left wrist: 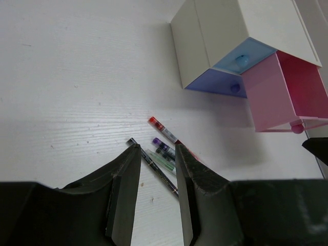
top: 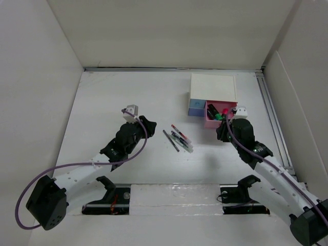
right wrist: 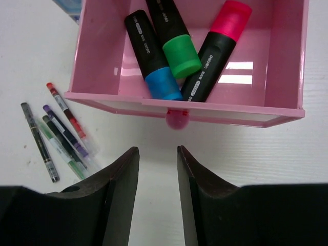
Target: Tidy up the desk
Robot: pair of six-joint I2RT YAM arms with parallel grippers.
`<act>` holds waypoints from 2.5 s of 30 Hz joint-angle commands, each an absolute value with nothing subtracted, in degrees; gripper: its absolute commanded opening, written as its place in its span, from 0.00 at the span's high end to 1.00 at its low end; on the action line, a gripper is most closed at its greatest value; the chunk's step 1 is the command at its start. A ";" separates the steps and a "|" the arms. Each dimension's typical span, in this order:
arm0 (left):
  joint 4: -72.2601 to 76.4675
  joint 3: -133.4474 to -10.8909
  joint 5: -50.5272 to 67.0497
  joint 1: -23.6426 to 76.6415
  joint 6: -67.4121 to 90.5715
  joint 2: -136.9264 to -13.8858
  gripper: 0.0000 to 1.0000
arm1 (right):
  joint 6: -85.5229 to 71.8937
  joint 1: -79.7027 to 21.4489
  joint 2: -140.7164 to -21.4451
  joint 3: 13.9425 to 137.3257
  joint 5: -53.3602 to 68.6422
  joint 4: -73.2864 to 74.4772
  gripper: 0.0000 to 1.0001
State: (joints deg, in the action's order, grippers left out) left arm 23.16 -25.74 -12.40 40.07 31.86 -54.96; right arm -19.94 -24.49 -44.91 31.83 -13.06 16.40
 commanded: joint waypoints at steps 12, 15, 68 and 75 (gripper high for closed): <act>25.31 -26.37 -12.30 40.25 31.20 -53.09 0.71 | -19.95 -24.96 -49.92 33.22 -20.30 9.32 0.62; 25.40 -26.37 -12.31 40.25 31.29 -53.17 0.71 | -19.60 -24.96 -51.94 33.92 -20.39 7.04 0.67; 26.10 -26.46 -11.69 40.25 31.20 -54.93 0.71 | -19.07 -20.83 -76.54 42.80 -23.29 -20.82 0.86; 26.10 -26.54 -11.78 40.25 31.11 -54.84 0.71 | -18.28 -20.31 -81.56 46.40 -23.38 -24.43 0.86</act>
